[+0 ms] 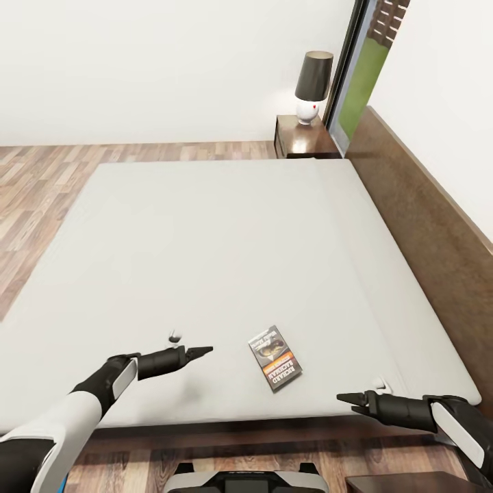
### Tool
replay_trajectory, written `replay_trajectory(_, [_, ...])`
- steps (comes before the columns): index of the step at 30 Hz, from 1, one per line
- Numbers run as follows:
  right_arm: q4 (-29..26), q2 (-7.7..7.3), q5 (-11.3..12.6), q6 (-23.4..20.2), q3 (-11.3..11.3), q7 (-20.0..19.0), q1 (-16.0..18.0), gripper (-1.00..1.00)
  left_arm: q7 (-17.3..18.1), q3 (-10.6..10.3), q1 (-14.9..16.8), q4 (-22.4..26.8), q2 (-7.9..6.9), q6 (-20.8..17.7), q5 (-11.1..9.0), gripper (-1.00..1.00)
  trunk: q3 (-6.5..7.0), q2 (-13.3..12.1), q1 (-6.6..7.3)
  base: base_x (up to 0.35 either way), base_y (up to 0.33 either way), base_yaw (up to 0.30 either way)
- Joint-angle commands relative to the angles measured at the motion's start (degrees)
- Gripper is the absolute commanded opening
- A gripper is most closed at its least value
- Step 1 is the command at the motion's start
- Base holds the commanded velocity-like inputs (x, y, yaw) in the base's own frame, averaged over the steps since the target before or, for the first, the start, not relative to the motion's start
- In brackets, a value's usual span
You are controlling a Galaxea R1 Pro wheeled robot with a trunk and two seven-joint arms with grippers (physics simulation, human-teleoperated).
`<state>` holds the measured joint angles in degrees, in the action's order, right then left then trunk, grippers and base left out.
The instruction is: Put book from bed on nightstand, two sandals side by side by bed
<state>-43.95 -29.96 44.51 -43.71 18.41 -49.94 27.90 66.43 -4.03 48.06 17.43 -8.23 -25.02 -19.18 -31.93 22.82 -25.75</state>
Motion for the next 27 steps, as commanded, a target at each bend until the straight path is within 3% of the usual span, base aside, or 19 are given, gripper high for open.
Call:
replay_trajectory(1, [0.0, -0.04, 0.4, -0.3, 0.2, 0.1, 0.1, 1.0, 0.1, -0.4, 0.0, 0.1, -0.01, -0.5, -0.6, 1.0, -0.08, 0.1, -0.03, 0.0, 0.0, 0.0])
replay_trajectory(11, [-0.1, 0.03, 0.3, -0.2, -0.1, 0.3, 0.1, 1.0, 0.2, -0.5, 0.0, 0.2, 0.33, -0.5, -0.6, 1.0, -0.08, 0.1, -0.03, 0.0, 0.0, 0.0])
replay_trajectory(13, [0.0, 0.01, 0.3, -0.3, -0.4, 3.0, 0.2, 1.0, 0.2, -0.5, 0.0, 0.2, 0.37, -0.5, -0.6, 1.0, -0.08, 0.1, -0.03, 0.0, 0.0, 0.0])
replay_trajectory(16, [-0.3, 0.0, 0.2, -0.4, -0.5, 10.7, 0.5, 1.0, 0.2, -0.5, 0.0, 0.2, 0.41, -0.5, -0.6, 1.0, -0.08, 0.1, -0.03, 0.0, 0.0, 0.0])
replay_trajectory(18, [-2.2, 0.05, 0.2, -0.4, -0.5, 17.9, 0.9, 1.0, 0.2, -0.5, 0.0, 0.2, 0.53, -0.5, -0.6, 1.0, -0.08, 0.1, -0.03, 0.0, 0.0, 0.0])
replay_trajectory(21, [-7.7, 0.13, 0.2, -3.6, -0.5, 30.3, 5.6, 1.0, 0.2, -0.5, 0.0, 0.2, 0.65, -0.5, -0.6, 1.0, -0.08, 0.1, -0.03, 0.0, 0.0, 0.0])
replay_trajectory(27, [-12.4, 0.17, 0.2, -6.4, -0.5, 37.5, 9.2, 1.0, 0.2, -0.5, 0.0, 0.2, 0.67, -0.5, -0.6, 1.0, -0.08, 0.1, -0.03, 0.0, 0.0, 0.0])
